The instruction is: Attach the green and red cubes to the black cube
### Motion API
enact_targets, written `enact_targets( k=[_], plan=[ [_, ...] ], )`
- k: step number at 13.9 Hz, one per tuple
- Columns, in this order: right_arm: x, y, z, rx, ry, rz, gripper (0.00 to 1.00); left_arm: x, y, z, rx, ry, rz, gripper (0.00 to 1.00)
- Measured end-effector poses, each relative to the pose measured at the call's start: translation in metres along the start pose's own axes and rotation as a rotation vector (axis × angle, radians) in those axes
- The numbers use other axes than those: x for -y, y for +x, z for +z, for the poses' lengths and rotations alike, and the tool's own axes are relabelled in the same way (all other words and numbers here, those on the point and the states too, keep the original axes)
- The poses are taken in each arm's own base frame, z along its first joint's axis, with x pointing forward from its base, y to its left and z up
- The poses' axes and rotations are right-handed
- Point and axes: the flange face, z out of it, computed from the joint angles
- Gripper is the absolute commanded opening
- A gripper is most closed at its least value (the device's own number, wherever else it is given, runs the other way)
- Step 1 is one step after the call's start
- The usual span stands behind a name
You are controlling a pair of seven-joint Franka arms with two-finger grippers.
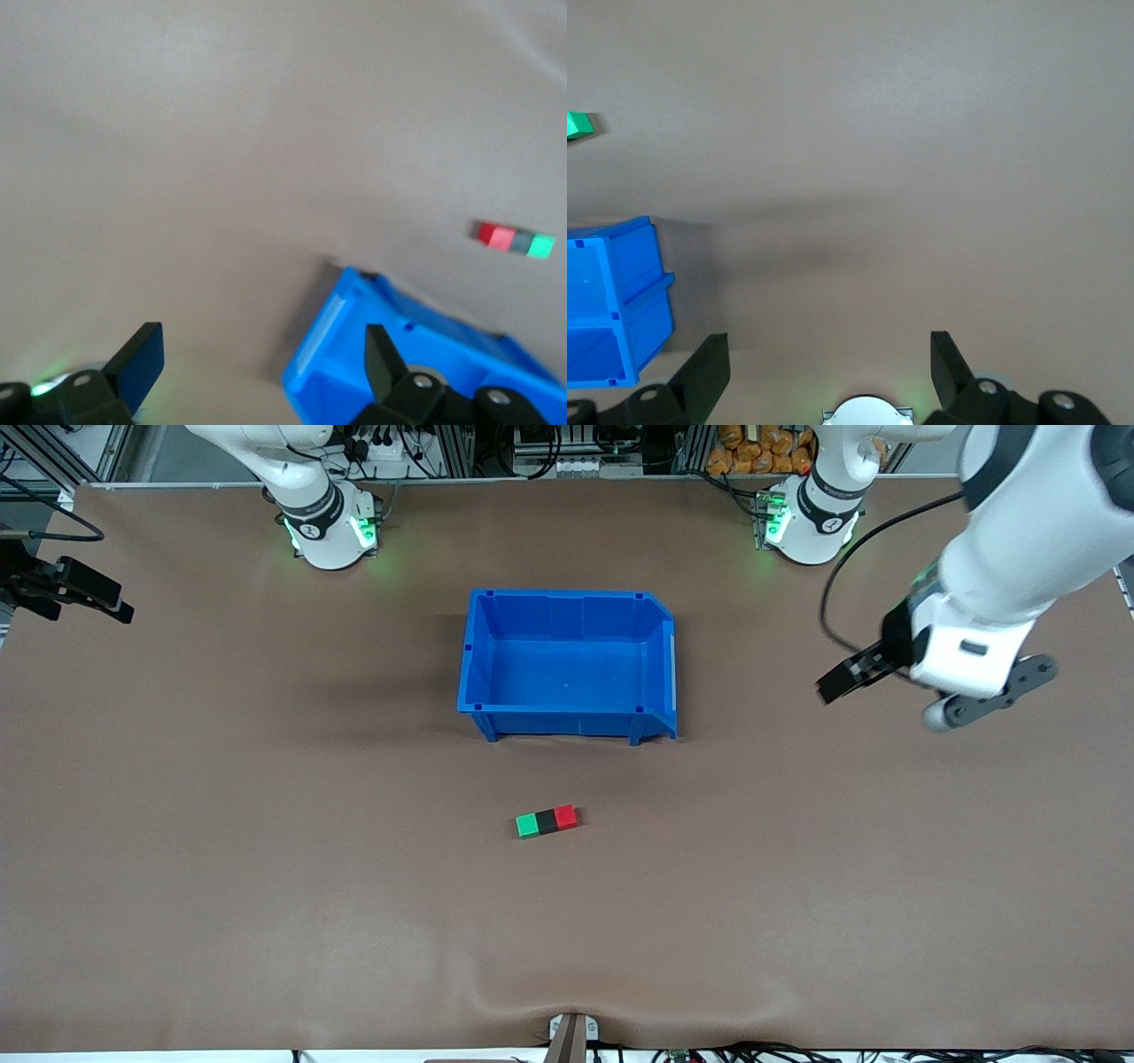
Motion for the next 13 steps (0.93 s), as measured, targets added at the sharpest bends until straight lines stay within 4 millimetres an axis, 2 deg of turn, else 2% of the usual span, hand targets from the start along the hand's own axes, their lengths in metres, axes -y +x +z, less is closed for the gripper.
enact_targets(
  k=[3, 5, 11, 13],
  plan=[
    [0.002, 0.000, -0.001, -0.003, 0.001, -0.005, 1.00, 0.028, -0.006, -0.010, -0.015, 0.009, 0.118, 1.00],
    [-0.002, 0.000, -0.002, -0.003, 0.007, 0.000, 1.00, 0.044, -0.002, -0.016, -0.024, 0.006, 0.195, 1.00],
    [-0.004, 0.000, -0.002, -0.003, 0.010, 0.002, 1.00, 0.067, 0.007, -0.026, -0.046, 0.006, 0.291, 1.00],
    [-0.005, 0.000, -0.001, -0.003, 0.009, 0.002, 1.00, 0.093, 0.015, -0.035, -0.057, 0.007, 0.329, 1.00]
  ],
)
